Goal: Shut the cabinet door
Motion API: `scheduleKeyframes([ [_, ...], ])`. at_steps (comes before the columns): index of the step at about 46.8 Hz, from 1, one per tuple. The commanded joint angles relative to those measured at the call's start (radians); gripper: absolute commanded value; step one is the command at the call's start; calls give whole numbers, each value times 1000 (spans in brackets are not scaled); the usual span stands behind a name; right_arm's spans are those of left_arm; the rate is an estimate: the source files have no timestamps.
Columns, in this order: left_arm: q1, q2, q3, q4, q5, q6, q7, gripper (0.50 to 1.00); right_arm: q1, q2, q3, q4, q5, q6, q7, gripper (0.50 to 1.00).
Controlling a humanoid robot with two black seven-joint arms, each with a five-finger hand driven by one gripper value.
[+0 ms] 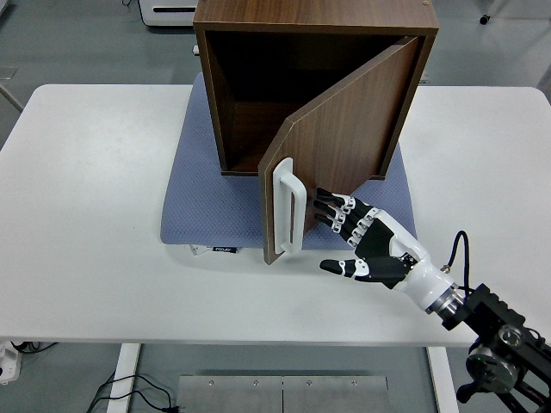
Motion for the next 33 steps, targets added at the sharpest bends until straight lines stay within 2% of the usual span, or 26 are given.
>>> scheduleKeyframes([
  [1,0,0,0,0,0,0,0,1000,28,11,-14,-23,5,0,0,1000],
  [19,0,0,0,0,0,0,0,1000,165,100,-102,-144,14,3,-1,1000],
  [33,0,0,-2,0,0,0,0,1000,289,143,-142,-247,78,0,-6,1000],
])
